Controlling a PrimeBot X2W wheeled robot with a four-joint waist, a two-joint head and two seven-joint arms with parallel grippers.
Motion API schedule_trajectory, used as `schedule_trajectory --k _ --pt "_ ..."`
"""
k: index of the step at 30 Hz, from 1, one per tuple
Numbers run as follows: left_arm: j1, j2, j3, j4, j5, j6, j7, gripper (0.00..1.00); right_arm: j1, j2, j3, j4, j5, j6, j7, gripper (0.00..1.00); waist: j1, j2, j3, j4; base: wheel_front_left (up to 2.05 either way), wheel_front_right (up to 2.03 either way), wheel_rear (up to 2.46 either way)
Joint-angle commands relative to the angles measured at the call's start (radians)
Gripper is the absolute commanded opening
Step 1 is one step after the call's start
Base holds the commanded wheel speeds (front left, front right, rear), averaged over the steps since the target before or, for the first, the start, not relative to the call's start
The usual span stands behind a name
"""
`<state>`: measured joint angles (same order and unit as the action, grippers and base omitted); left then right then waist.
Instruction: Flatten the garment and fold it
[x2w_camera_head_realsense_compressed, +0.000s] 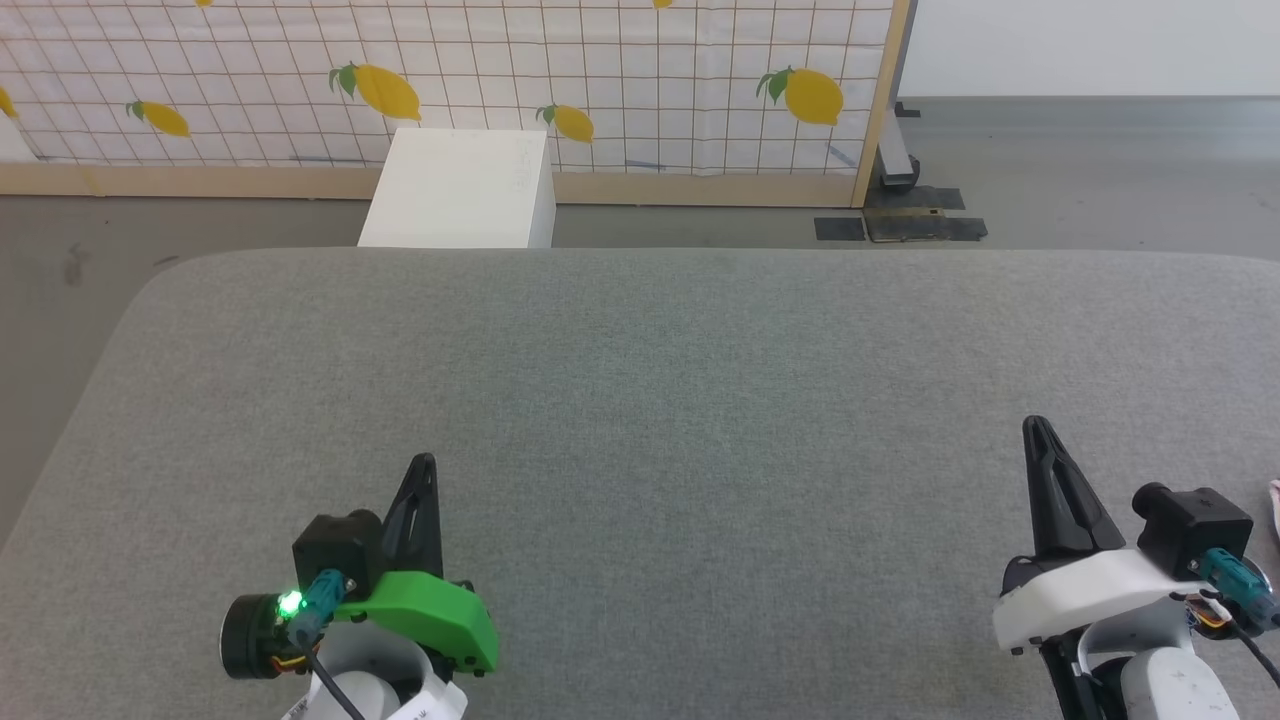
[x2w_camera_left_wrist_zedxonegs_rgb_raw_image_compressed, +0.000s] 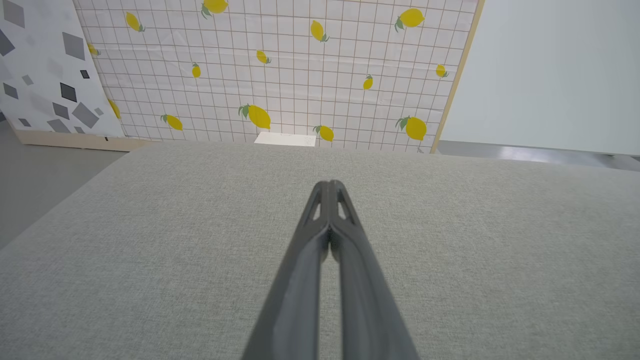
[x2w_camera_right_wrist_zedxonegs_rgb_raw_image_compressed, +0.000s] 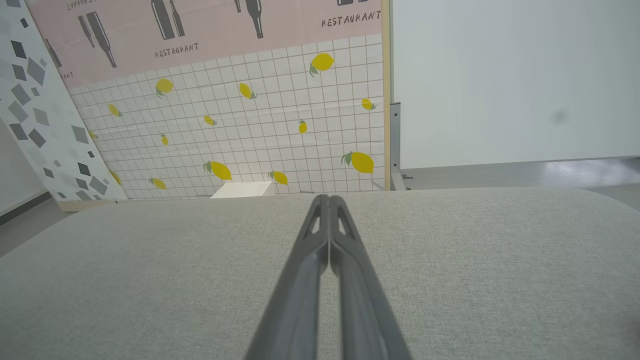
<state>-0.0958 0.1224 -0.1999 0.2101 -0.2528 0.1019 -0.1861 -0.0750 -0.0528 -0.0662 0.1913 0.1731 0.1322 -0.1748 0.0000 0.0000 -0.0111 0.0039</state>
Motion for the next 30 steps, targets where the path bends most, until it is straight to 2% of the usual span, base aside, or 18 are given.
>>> schedule_trajectory --k 1,30 --pt "0.014 -0.006 0.009 -0.009 0.021 -0.008 0.005 0.0 0.014 0.001 0.004 -0.009 -0.014 0.0 0.006 0.0 0.0 0.0 0.0 0.0 0.0 0.0 0.0" --pt "0.038 -0.026 0.066 -0.069 0.091 -0.036 0.059 0.0 0.032 0.001 0.022 -0.064 -0.062 -0.001 0.057 0.0 0.0 0.0 0.003 -0.001 0.0 0.0 0.0"
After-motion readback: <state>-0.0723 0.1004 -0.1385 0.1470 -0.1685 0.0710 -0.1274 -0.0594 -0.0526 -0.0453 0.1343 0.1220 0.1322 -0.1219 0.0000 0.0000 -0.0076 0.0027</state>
